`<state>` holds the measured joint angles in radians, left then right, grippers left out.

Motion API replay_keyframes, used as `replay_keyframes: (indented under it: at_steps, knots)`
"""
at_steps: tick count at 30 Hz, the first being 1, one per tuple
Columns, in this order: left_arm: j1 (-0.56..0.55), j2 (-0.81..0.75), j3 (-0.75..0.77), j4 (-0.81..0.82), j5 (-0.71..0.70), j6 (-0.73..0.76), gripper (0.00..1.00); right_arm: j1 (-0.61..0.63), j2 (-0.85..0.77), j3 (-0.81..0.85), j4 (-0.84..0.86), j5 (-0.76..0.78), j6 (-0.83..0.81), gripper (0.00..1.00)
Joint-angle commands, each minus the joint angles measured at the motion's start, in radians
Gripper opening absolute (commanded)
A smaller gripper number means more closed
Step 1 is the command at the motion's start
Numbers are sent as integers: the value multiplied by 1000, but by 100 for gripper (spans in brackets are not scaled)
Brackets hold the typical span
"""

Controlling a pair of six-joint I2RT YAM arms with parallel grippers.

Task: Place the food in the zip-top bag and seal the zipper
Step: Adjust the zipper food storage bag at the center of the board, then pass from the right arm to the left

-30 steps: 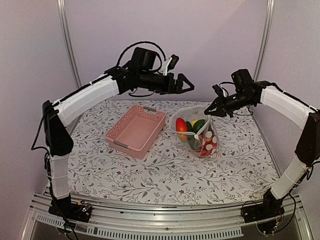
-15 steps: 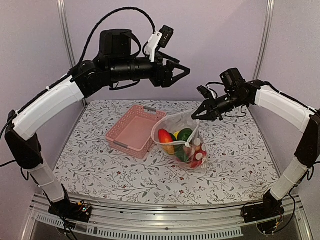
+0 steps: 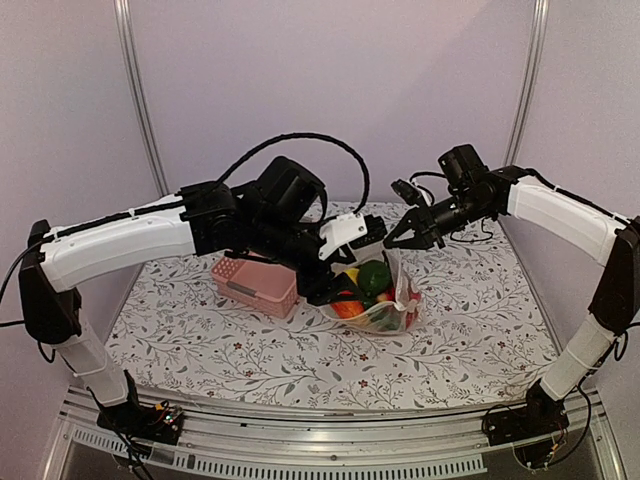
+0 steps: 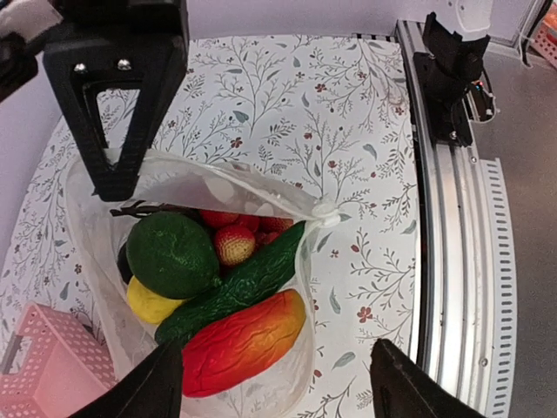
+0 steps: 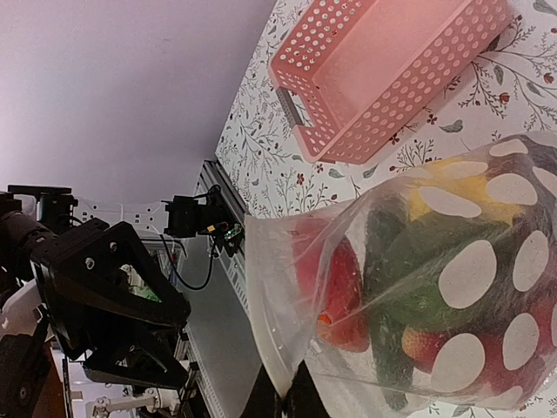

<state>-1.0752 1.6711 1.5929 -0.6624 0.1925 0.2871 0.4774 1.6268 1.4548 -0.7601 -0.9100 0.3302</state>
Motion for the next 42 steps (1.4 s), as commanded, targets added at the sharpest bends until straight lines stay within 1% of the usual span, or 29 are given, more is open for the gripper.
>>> replay_keyframes:
  at_steps: [1, 4, 7, 10, 12, 14, 17, 18, 19, 22, 24, 26, 29, 31, 33, 37, 39, 42]
  knots:
    - [1, 17, -33, 41, 27, 30, 74, -3, 17, 7, 8, -9, -37, 0]
    - [0, 36, -67, 96, 41, 23, 75, -1, 22, 7, 10, -7, -39, 0]
    - [-6, 73, -90, 157, 28, 17, 72, -2, 22, 2, 10, -6, -42, 0]
    - [-27, 120, -109, 211, -64, 27, 66, -2, 21, -4, 9, -11, -43, 0]
    - [-43, 146, -117, 234, -101, 32, 63, -2, 17, -4, 6, -13, -43, 0]
    - [-61, 168, -130, 261, -162, 42, 58, -2, 12, -8, 5, -13, -43, 0]
    - [-90, 184, -165, 319, -257, 62, 42, -2, 4, -16, 5, -13, -44, 0]
    - [-96, 182, -173, 347, -285, 61, 34, -2, 3, -16, 5, -14, -45, 0]
    - [-104, 177, -180, 366, -306, 62, 28, -3, 2, -16, 5, -13, -44, 0]
    - [-111, 161, -182, 396, -337, 61, 10, -2, -6, -19, 2, -6, -44, 0]
    - [-111, 148, -179, 403, -335, 53, 1, -2, -8, -17, -2, -4, -46, 1]
    - [-110, 129, -175, 409, -317, 48, 0, -2, -8, 2, -26, 2, -50, 12]
    - [-106, 102, -154, 407, -268, 38, 0, -14, -24, 25, -49, -15, -57, 34]
    - [-100, 104, -122, 380, -249, 20, 0, -41, -45, 24, -48, -54, -36, 41]
    - [-92, 110, -84, 352, -242, 0, 0, -73, -75, 25, -59, -58, -24, 45]
    - [-54, 123, -34, 394, -208, -63, 0, -91, -146, 22, -123, 33, -64, 47]
    - [-29, 153, 26, 390, -177, -108, 0, -91, -192, 4, -137, 78, -108, 46]
    - [-3, 196, 80, 403, -132, -165, 0, -91, -255, -46, -117, 86, -160, 44]
